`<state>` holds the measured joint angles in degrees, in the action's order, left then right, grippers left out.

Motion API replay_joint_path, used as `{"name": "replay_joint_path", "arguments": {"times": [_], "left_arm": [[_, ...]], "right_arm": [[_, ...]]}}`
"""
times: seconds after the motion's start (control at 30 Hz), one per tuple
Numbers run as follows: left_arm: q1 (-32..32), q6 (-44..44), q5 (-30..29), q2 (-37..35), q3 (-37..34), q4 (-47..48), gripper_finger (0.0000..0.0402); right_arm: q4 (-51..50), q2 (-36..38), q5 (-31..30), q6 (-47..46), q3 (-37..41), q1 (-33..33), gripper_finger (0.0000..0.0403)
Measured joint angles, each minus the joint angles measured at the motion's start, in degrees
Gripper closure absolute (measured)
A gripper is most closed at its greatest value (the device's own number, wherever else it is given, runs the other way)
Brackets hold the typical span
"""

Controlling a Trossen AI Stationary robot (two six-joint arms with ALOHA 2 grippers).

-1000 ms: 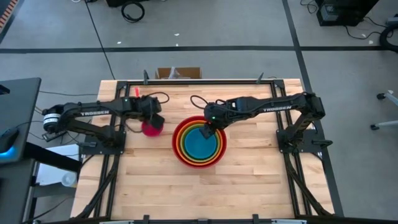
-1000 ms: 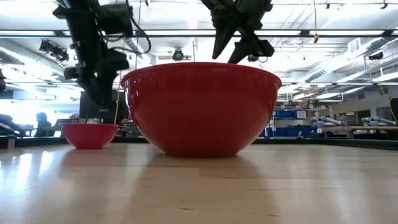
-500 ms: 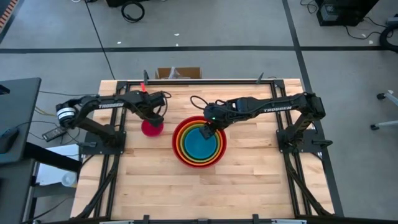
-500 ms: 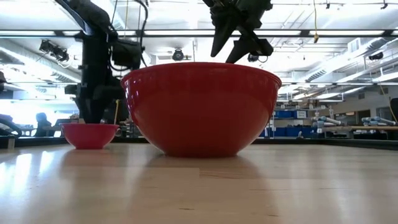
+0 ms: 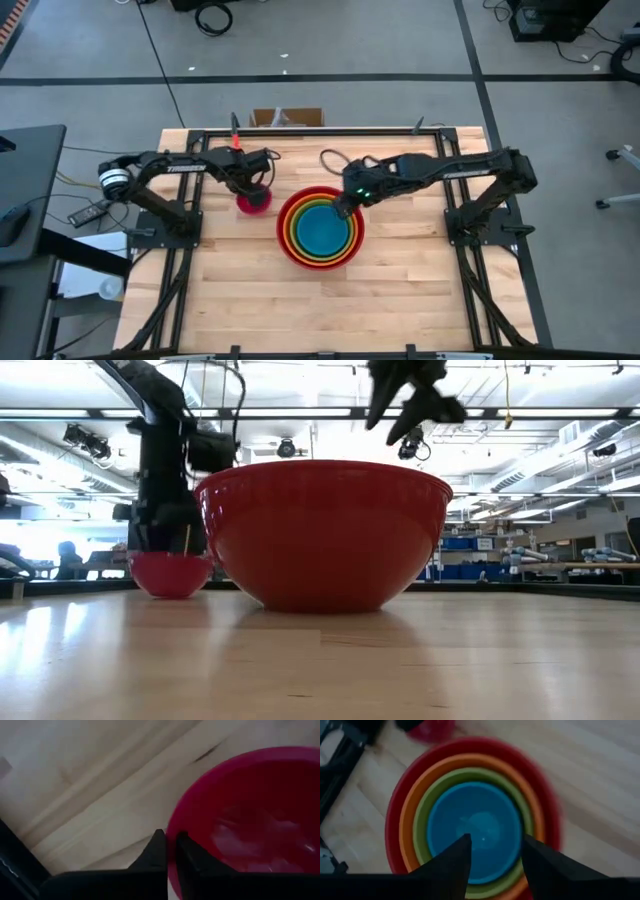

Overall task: Nest bowls inside each other
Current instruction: Stack the pink bowl on top of the blue bowl

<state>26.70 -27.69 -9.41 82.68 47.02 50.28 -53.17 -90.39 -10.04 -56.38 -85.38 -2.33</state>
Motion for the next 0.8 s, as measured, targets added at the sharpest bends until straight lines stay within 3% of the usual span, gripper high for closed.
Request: {"name": "replay_joint_path", "arguments": {"times": [0.2,0.4,0.5,0.8], "left_arm": [[-4.59,-0.90,-0.04,-8.36,8.13,2.60,0.0390],[-14.55,9.54,0.13,-10.21,18.71,-11.93,0.0392],[-18.54,13.78,0.00,-7.29,21.67,-19.53,0.0392],[-23.55,12.66,0.48,7.55,23.00,-20.33,0.0393]], "right_arm": [[-9.22,7.43,-8.05,-1.14,-0.04,0.52,0.0232],[-14.19,10.54,-10.91,-0.84,-0.04,4.97,0.0232],[-14.08,10.95,-10.67,0.02,-0.04,6.74,0.0232],[-13.88,11.34,-9.52,0.85,-0.04,7.82,0.0232]]}}
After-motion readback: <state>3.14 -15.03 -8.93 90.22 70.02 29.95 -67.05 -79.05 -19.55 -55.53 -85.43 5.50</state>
